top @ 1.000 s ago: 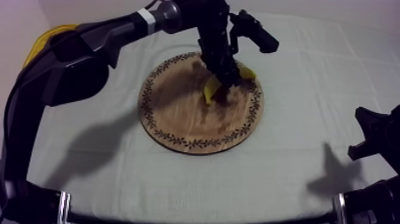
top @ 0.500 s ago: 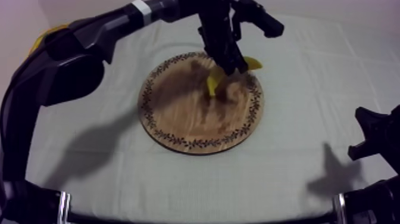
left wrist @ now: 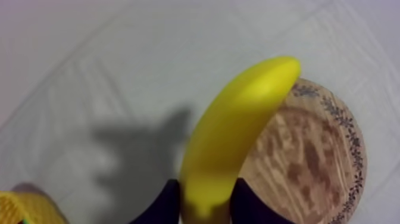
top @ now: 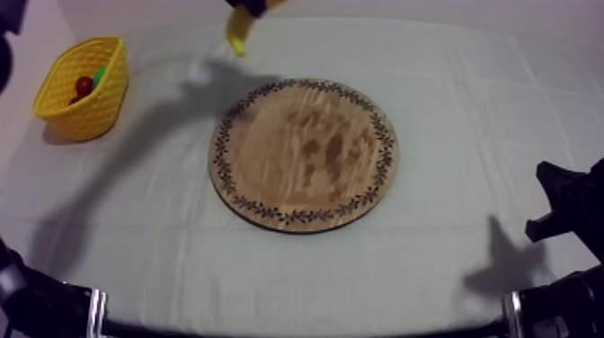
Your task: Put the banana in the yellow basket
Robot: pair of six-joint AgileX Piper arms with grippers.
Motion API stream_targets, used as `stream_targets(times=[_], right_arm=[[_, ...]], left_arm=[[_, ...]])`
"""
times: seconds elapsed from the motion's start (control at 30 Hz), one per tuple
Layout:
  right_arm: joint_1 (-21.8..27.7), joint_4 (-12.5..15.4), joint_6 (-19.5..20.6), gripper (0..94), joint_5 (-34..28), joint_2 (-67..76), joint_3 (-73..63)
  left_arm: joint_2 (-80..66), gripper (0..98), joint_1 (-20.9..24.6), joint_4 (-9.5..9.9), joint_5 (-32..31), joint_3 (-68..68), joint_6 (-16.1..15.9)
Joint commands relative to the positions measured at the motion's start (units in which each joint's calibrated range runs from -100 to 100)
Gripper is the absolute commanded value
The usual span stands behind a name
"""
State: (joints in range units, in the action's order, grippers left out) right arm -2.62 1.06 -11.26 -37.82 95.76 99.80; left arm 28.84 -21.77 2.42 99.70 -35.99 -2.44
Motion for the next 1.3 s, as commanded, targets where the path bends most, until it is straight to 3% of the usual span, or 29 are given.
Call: stream_targets(times=[0.0,0.57,1.03,1.17,1.27], right_arm=[[0.02,-0.01,0.0,0.2,0.0,0.0,-0.02],[-0.02,-0.01,0.0,0.2,0.0,0.0,-0.02],[-0.06,-0.01,0.0,0.2,0.0,0.0,-0.02],[-0.06,-0.01,0.0,0.2,0.0,0.0,-0.02],[-0.06,-0.01,0.0,0.2,0.0,0.0,-0.02]], left_arm=[[-6.37,20.1,3.25,0.05,-0.04,2.27,-0.08],[-12.41,25.6,20.53,-0.55,0.06,10.78,-1.18],[-10.84,26.6,26.76,-1.5,-3.57,18.02,-1.35],[-10.55,31.0,27.88,-1.55,-4.72,21.15,-0.87],[-10.3,40.9,28.58,-1.69,-6.48,23.51,-0.36]])
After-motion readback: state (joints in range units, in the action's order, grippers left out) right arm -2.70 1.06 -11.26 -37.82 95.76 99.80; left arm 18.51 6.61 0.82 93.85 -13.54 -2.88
